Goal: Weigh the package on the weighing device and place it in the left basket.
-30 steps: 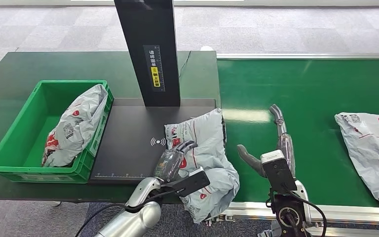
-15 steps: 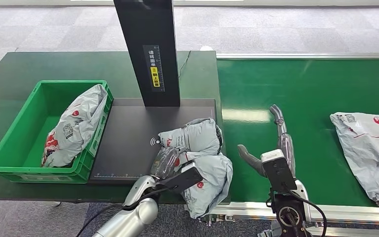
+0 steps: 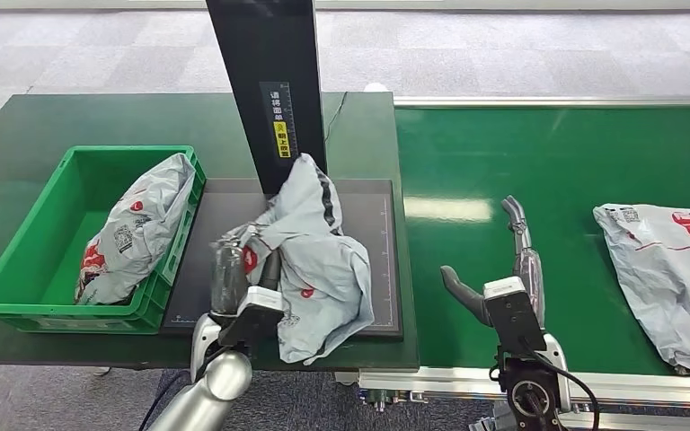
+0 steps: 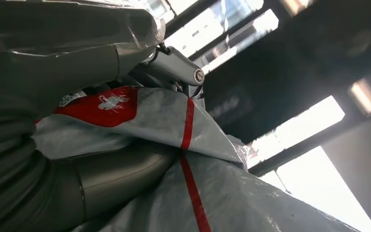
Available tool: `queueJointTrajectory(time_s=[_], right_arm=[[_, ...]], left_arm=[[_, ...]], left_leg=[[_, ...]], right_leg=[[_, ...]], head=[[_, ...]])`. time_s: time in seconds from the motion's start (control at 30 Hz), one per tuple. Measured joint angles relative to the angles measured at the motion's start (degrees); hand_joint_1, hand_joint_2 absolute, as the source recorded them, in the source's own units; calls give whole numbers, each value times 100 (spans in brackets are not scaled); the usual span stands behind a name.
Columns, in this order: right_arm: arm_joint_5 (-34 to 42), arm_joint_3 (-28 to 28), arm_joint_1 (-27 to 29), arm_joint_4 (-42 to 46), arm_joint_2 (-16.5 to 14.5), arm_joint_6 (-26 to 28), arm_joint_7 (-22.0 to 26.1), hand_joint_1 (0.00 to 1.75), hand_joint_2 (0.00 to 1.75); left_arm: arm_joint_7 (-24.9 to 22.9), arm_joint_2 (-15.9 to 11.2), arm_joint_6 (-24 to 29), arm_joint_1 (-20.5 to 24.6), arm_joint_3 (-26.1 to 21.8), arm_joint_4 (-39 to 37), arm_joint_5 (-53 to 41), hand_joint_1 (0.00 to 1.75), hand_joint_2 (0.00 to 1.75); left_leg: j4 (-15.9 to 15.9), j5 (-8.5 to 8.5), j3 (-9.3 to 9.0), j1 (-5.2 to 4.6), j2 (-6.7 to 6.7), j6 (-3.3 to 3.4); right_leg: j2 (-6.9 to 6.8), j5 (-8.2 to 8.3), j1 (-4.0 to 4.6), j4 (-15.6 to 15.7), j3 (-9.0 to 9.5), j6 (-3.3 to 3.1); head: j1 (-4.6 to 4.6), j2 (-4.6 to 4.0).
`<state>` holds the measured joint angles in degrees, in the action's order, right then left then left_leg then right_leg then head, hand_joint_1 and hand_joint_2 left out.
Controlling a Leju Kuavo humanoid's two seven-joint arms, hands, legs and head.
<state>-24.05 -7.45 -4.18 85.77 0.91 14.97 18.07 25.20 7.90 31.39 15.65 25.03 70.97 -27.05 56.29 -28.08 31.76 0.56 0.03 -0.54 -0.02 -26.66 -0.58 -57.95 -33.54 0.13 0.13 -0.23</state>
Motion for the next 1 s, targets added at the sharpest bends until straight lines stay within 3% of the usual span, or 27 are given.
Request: queueJointTrajectory(time_s=[0.13,0.27,0.53,0.67,0.8,1.0], right_arm=[[45,17,156,40,35,52,88,0,175],[79,17,218,55,70,83,148,0,175],[121,14,232,62,106,131,223,0,175],[33,2,276,107,102,122,220,0,175],[-27,-4,275,110,102,108,172,0,175],[-38,-11,291,159,163,107,145,0,175]], left_arm=[[584,-163,354,-300,-241,929,152,175,175],[1319,-160,413,-622,-639,1834,156,175,175],[1471,160,415,-794,-1588,3162,-456,175,175],[1306,276,415,-578,-2206,2988,-755,175,175],[674,253,415,-60,-2892,2202,-1184,175,175],[-375,-41,415,784,-3869,676,-1374,175,175]], left_leg=[[0,-1,4,0,0,0],[-1,-1,5,-1,1,0],[-1,0,1,0,-1,-1],[-1,1,-1,1,-1,-1],[-1,4,-5,1,0,-3],[-1,7,-5,1,4,-4]], right_leg=[[-1,-2,0,0,-1,0],[0,-2,-1,0,-3,0],[-2,-2,0,0,1,0],[-2,-1,0,0,2,-1],[-1,2,1,0,4,-1],[2,3,2,-3,3,-2]], head=[[1,0],[1,0],[1,-1],[1,0],[0,-1],[1,-1]])
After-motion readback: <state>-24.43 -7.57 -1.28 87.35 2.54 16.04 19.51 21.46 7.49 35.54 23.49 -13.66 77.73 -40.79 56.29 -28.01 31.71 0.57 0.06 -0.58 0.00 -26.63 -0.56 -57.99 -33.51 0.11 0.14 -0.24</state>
